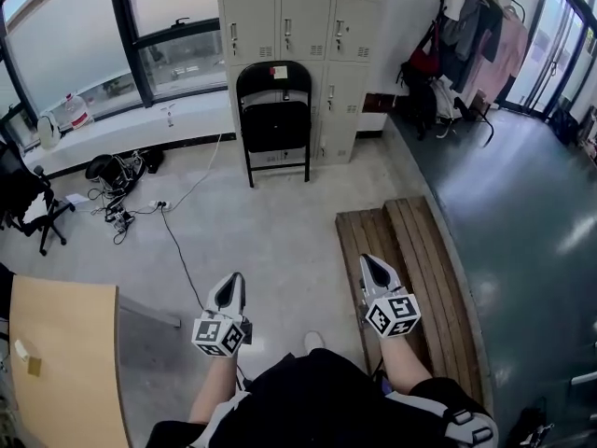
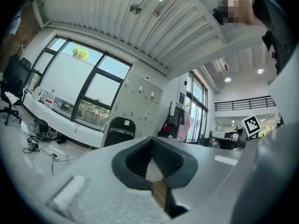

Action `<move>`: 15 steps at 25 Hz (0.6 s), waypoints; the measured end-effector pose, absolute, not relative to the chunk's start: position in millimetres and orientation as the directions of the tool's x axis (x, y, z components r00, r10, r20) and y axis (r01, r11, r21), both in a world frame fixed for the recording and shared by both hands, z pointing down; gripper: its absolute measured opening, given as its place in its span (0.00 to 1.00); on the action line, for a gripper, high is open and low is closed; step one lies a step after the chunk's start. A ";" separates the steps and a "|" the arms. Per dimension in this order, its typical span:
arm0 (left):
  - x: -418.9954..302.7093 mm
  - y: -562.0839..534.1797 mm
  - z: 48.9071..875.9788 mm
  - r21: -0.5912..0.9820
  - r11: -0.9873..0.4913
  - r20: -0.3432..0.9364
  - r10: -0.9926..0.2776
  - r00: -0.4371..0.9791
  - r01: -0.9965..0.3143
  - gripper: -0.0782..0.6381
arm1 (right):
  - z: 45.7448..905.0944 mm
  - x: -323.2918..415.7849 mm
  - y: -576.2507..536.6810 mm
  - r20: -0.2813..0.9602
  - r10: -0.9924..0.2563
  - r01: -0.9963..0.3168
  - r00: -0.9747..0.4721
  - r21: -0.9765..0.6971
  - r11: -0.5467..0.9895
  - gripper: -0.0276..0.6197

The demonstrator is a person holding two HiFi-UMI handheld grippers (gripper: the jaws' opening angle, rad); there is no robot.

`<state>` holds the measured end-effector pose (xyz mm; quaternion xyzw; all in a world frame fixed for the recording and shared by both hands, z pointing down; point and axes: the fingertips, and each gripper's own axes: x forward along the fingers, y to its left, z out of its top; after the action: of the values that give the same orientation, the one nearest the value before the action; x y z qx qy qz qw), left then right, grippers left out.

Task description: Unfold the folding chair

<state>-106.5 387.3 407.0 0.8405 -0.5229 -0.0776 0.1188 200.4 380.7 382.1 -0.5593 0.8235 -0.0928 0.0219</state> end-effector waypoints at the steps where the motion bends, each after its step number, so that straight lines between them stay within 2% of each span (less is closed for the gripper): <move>1: -104.7 380.7 403.7 0.284 -0.417 -0.012 -0.902 0.432 -0.863 0.11 | 381.0 202.8 369.7 0.066 -0.923 -0.914 -0.380 -0.180 0.363 0.05; 9: -86.0 329.3 395.5 0.288 -0.365 -0.054 -0.929 0.366 -0.885 0.11 | 369.7 223.4 296.7 0.023 -0.907 -0.896 -0.420 -0.169 0.410 0.05; 15: -66.7 296.8 390.0 0.241 -0.355 -0.064 -0.935 0.350 -0.903 0.11 | 388.7 253.8 263.0 0.062 -0.919 -0.910 -0.389 -0.180 0.373 0.05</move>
<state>-66.7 296.8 390.0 0.8174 -0.5621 -0.0953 0.0820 253.8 263.0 388.7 -0.5521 0.8283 -0.0925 0.0241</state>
